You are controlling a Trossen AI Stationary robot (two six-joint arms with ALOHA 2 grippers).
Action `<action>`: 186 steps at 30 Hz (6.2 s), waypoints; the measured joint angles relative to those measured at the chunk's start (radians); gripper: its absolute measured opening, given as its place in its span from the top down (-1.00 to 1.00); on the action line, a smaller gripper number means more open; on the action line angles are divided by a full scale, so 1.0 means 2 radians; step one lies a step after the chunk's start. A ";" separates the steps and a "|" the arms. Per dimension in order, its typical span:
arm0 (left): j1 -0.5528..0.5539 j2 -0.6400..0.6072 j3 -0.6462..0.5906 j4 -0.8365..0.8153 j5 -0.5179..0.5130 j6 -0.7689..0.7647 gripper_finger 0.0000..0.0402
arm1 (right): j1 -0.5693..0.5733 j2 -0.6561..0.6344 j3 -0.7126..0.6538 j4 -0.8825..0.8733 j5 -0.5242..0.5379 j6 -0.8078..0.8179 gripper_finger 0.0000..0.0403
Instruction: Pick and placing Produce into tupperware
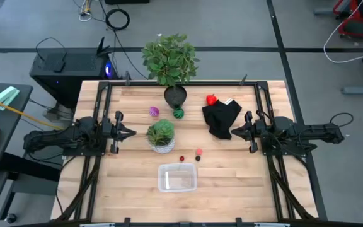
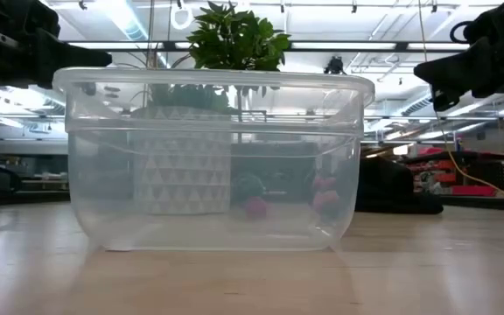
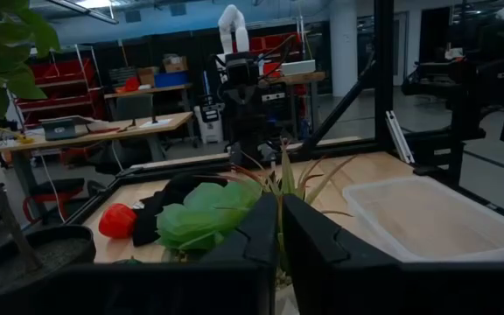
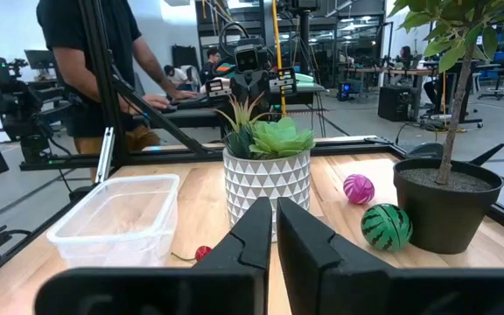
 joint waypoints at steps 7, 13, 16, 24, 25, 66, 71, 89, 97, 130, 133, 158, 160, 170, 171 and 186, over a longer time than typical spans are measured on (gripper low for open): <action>0.000 0.000 0.000 0.000 0.000 0.000 0.82 | 0.000 0.000 0.000 0.000 0.000 0.000 0.85; 0.000 0.000 0.000 0.000 0.000 0.000 0.85 | 0.000 0.000 0.000 0.000 0.000 0.000 0.85; 0.000 0.000 0.000 0.000 0.000 0.000 0.87 | 0.000 0.000 0.000 0.000 0.000 0.000 0.85; 0.000 0.000 0.000 0.000 0.000 0.000 0.87 | 0.000 0.000 0.000 0.000 0.000 0.000 0.85; 0.000 0.000 0.000 0.000 0.000 0.000 0.86 | 0.000 0.000 0.000 0.000 0.000 0.000 0.85; 0.000 0.000 0.000 0.000 0.000 0.000 0.86 | 0.000 0.000 0.000 0.000 0.000 0.000 0.85; 0.000 0.000 0.000 0.000 0.000 0.000 0.83 | 0.000 0.000 0.000 0.000 0.000 0.000 0.85; 0.000 0.000 0.000 0.000 0.000 0.000 0.84 | 0.000 0.000 0.000 0.000 0.000 0.000 0.85; 0.000 0.000 0.000 0.000 0.000 0.000 0.84 | 0.000 0.000 0.000 0.000 0.000 0.000 0.85; 0.000 0.000 0.000 0.006 0.000 -0.001 0.84 | 0.000 0.000 0.000 0.000 0.000 0.000 0.85; 0.000 0.000 0.000 0.005 0.000 -0.035 0.85 | 0.000 0.000 0.000 0.000 0.000 0.000 0.85; 0.000 0.000 0.000 0.006 0.000 -0.157 0.91 | 0.000 0.000 0.000 0.000 0.000 0.000 0.85; 0.000 0.000 0.000 0.006 0.000 -0.158 0.92 | 0.000 0.000 0.000 0.000 0.000 0.000 0.85; 0.000 0.000 0.000 0.006 0.000 -0.188 0.90 | 0.000 0.000 0.000 0.000 0.000 0.000 0.85; 0.000 0.000 0.000 0.006 0.000 -0.188 0.90 | 0.000 0.000 0.000 0.000 0.000 0.000 0.85; 0.000 0.000 0.000 0.006 -0.044 -0.297 0.90 | 0.000 0.000 0.000 0.004 -0.007 0.314 0.85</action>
